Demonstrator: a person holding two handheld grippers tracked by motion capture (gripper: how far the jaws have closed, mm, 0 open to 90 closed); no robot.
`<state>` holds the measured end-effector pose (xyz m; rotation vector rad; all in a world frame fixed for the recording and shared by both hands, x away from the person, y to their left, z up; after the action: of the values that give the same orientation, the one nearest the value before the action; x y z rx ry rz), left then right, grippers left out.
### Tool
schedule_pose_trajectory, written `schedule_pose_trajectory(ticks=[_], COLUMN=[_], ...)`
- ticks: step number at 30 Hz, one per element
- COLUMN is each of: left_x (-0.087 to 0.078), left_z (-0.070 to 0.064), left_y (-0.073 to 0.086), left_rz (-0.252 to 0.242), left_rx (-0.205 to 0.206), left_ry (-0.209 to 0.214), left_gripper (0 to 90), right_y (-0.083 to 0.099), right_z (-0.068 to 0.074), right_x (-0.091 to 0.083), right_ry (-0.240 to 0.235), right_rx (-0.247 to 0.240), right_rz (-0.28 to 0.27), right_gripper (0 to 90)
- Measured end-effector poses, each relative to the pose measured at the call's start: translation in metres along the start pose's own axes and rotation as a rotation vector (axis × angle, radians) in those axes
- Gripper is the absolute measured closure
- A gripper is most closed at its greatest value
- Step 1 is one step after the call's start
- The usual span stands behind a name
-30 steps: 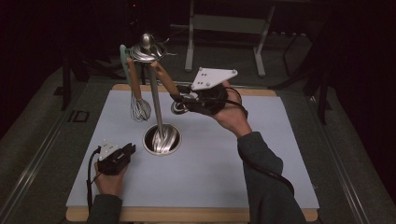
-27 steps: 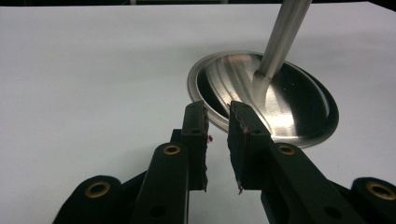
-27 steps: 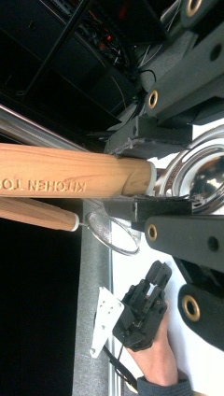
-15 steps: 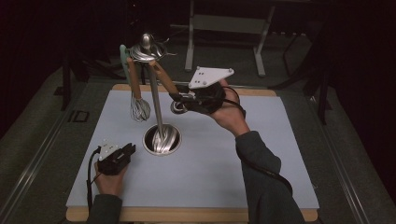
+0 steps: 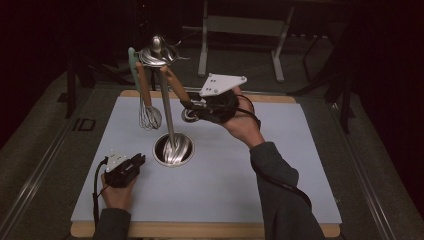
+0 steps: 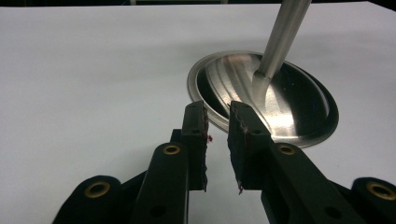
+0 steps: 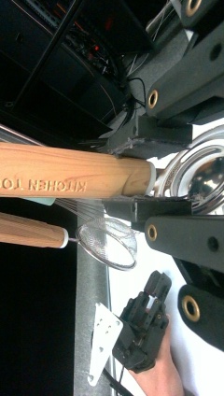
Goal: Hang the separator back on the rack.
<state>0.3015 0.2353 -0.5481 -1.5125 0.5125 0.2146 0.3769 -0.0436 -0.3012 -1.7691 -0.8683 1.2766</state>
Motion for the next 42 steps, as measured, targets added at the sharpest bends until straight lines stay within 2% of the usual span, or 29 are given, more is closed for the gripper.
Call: schedule_pose_trajectory(ticks=[5,9,17,42], left_x=[0.0,0.0,0.0,0.0], left_z=[0.0,0.0,0.0,0.0], left_y=[0.0,0.0,0.0,0.0], left_rz=[0.0,0.0,0.0,0.0], left_rx=[0.001,0.0,0.001,0.0], left_ry=[-0.001,-0.001,-0.001,-0.002], left_gripper=[77.0,76.7,76.4,76.2], right_y=[-0.001,0.0,-0.001,0.009], right_z=[0.001,0.004,0.006,0.003], right_x=[0.003,0.005,0.007,-0.007], right_ry=[0.01,-0.006,-0.009,-0.018], right_rx=[0.001,0.004,-0.002,0.009], right_rz=[0.005,0.002,0.007,0.014], right_gripper=[70.2,69.6,66.2,63.1])
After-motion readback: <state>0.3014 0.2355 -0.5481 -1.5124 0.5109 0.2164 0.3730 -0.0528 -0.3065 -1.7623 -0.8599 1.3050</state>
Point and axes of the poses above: each handheld gripper's, and its own axes: x roughly forward along the jaws, y roughly out of its underside, z roughly to its left, the point moved 2 cm from there along x, roughly forward along the jaws, and after that the axes turned 11 degrees about -y, right-handed, at the moved point
